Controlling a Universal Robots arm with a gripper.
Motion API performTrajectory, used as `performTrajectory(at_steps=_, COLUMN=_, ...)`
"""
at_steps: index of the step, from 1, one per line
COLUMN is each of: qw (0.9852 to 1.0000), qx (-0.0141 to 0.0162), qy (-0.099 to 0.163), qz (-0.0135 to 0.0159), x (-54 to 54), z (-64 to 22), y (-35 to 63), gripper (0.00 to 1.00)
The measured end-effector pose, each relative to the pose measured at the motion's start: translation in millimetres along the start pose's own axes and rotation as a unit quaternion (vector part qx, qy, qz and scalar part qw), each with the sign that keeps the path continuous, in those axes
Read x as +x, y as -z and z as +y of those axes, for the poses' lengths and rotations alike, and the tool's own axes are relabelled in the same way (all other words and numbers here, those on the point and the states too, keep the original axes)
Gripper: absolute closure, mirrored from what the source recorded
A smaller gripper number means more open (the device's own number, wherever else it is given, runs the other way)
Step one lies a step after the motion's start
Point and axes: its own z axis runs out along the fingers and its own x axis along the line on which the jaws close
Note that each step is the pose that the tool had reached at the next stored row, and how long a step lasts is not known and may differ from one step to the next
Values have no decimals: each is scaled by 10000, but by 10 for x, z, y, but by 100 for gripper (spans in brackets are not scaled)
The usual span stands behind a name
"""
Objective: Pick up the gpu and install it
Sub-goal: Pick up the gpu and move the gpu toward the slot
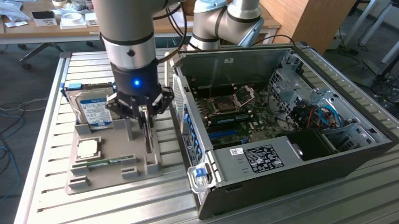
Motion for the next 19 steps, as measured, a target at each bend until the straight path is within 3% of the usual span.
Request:
performTrajectory(at_steps=7, qw=10000, qx=0, qy=0, qz=0, x=-11, z=3, y=255, gripper=73)
performTrajectory(at_steps=10, qw=10000, qx=0, qy=0, qz=0, x=-22, z=5, y=515, gripper=73)
performTrajectory(at_steps=19, qw=10000, qx=0, qy=0, qz=0, x=-35, z=8, y=818, gripper=73)
